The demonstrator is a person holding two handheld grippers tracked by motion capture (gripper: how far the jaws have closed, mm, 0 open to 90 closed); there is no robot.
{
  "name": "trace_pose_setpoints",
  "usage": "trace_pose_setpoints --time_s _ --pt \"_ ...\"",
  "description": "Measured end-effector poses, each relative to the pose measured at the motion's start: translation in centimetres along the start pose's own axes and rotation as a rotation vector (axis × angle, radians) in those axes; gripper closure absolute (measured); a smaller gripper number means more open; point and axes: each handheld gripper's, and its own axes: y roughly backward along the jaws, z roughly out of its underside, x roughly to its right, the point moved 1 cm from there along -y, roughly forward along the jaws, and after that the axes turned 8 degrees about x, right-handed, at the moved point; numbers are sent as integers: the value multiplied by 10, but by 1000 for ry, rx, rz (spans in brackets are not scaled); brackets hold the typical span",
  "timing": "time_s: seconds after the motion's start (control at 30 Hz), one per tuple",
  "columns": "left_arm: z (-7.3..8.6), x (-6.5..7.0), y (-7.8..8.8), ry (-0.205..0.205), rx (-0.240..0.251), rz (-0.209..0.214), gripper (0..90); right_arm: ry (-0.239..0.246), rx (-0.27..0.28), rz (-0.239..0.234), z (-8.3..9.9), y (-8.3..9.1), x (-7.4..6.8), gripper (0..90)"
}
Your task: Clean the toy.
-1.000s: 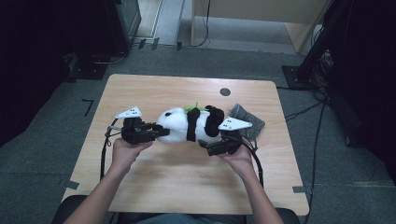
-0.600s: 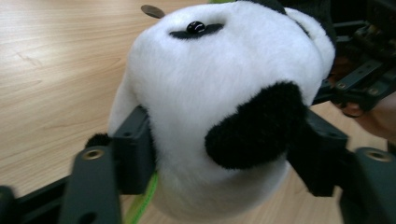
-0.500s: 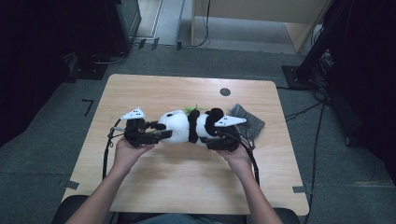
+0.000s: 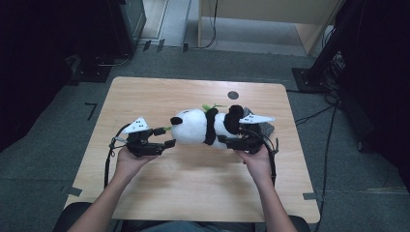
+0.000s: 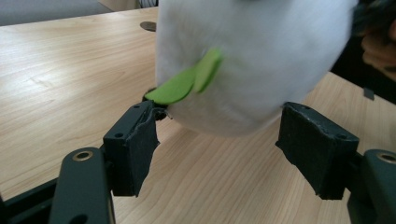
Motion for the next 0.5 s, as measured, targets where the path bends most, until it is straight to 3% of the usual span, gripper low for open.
trace_pose_setpoints --time_s 0.1,0.2,0.5 --pt "1 5 -2 -44 31 25 258 -19 14 -20 -3 6 -5 397" --pt "2 9 -3 -93 42 17 219 -31 7 -64 -4 7 -8 397" --pt "2 7 -6 -83 77 10 187 -56 -18 -107 -3 1 -14 398"
